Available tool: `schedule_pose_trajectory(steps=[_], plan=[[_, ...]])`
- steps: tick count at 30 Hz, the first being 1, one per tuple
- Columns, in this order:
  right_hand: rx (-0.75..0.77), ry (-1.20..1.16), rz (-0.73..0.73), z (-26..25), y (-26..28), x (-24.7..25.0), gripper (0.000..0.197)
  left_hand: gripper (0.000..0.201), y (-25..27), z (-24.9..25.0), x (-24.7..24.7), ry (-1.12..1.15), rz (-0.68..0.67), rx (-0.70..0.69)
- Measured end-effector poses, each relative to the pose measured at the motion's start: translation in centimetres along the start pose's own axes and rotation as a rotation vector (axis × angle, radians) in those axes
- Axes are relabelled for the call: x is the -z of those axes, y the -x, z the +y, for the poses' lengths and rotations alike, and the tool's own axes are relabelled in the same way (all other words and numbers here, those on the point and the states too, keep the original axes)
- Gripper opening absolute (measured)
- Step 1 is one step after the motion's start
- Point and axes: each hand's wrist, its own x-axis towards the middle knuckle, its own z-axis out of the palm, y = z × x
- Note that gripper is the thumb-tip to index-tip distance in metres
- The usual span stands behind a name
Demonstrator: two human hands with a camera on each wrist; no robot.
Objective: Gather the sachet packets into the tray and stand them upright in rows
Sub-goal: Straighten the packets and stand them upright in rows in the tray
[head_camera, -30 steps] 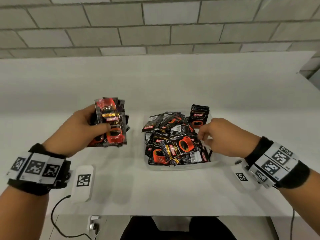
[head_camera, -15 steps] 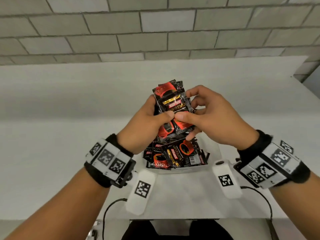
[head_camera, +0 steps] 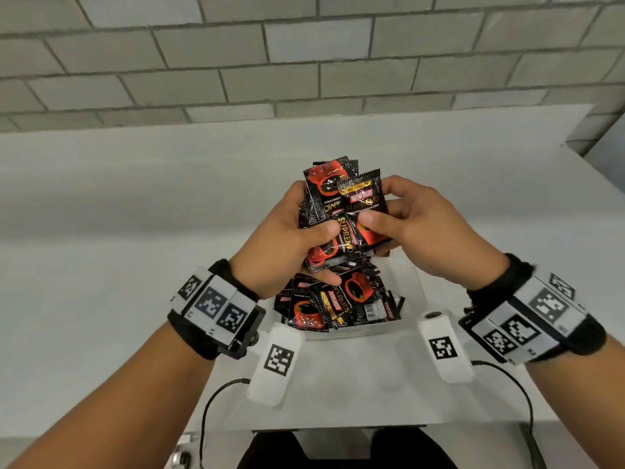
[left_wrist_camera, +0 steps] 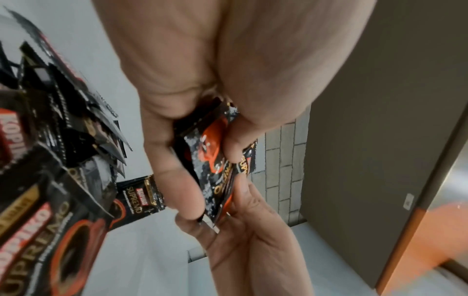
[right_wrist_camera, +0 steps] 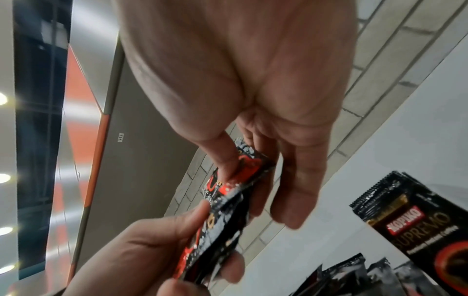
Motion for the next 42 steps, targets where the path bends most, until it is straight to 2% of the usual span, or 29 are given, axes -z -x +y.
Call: schedule_pose_trajectory(steps=[3,5,7,10,11,12,16,21,25,30,36,42], plan=[[0.019,0.194,0.055,0.7,-0.2,0.6,0.015,0.046,-0.4,-0.6,0.2,-0.092,0.017,0.014],[0.03,0.313,0.095,1.0,-0.4,1.3,0.019,0.045,-0.7,-0.9,0.6,-0.146,0.038,0.014],[0.039,0.295,0.114,1.2,-0.5,2.2,0.033,0.045,-0.9,-1.0,1.1,-0.167,0.073,0.002],[0.064,0.243,0.094,1.6,-0.9,3.4,0.068,0.044,-1.0,-0.9,2.0,-0.146,0.128,-0.031],[0.077,0.239,0.085,1.8,-1.1,3.6,0.071,0.044,-0.9,-0.9,2.4,-0.129,0.14,-0.038],[0.083,0.212,0.086,2.2,-1.4,3.7,0.068,0.044,-0.9,-0.8,2.7,-0.114,0.148,-0.043],[0.015,0.109,0.164,3.2,-2.2,3.4,0.036,0.044,-0.6,-1.0,3.5,-0.119,0.17,-0.047],[0.057,0.265,0.186,3.8,-2.8,3.3,0.015,0.044,-0.3,-1.6,3.6,-0.142,0.162,-0.04],[0.005,0.509,0.131,4.7,-3.8,3.7,0.018,0.043,0.0,-1.8,3.7,-0.155,0.17,-0.038],[0.062,0.817,0.036,5.9,-5.0,3.2,0.024,0.043,0.2,-1.8,3.5,-0.148,0.163,-0.036],[0.141,0.957,0.005,6.1,-6.2,2.9,0.042,0.045,0.3,-1.8,3.3,-0.161,0.138,-0.031],[0.162,0.991,-0.047,6.1,-7.0,3.9,0.035,0.046,0.4,-1.7,3.3,-0.157,0.117,-0.024]])
